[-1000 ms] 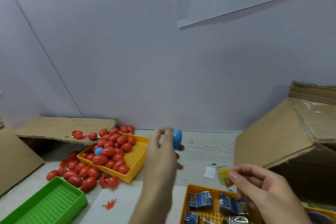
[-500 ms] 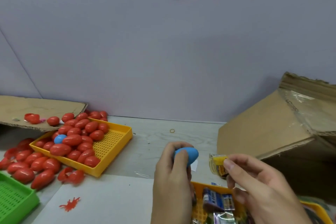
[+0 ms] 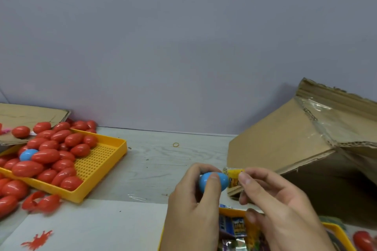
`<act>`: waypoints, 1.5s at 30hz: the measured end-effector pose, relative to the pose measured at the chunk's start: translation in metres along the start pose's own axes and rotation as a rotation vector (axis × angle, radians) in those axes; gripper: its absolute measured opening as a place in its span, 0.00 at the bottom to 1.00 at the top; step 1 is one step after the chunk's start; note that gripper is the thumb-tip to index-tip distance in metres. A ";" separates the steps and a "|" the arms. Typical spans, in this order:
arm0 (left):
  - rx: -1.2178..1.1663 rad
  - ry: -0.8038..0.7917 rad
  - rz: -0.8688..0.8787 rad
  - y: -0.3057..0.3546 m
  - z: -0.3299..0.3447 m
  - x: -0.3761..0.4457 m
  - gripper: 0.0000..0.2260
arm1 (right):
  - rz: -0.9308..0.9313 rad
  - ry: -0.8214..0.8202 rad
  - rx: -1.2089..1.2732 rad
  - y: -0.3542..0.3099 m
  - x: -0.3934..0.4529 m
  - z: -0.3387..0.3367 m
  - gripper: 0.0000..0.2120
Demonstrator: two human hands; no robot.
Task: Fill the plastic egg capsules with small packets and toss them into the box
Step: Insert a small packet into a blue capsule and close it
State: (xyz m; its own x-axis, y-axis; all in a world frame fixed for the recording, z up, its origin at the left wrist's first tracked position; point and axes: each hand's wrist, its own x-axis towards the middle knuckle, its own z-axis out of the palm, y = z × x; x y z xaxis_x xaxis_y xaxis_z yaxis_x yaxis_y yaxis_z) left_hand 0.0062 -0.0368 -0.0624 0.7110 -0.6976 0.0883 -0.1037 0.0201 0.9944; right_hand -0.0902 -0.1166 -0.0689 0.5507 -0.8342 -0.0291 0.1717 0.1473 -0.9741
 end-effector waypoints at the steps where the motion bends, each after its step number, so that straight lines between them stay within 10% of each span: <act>1: -0.003 0.010 -0.005 -0.001 0.001 -0.001 0.10 | -0.011 0.000 -0.013 0.001 0.000 0.001 0.23; 15: 0.001 -0.033 -0.017 -0.002 0.004 -0.004 0.03 | -0.104 -0.015 -0.067 -0.009 -0.006 0.006 0.08; 45: 0.151 -0.072 0.204 -0.012 0.004 0.000 0.21 | -0.229 0.201 0.003 -0.003 -0.002 0.003 0.16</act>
State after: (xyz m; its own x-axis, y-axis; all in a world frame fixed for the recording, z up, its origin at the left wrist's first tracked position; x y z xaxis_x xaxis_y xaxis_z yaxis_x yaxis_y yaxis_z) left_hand 0.0050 -0.0400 -0.0740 0.6141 -0.7394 0.2761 -0.3460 0.0622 0.9362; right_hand -0.0898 -0.1140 -0.0650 0.3249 -0.9343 0.1468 0.2755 -0.0549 -0.9597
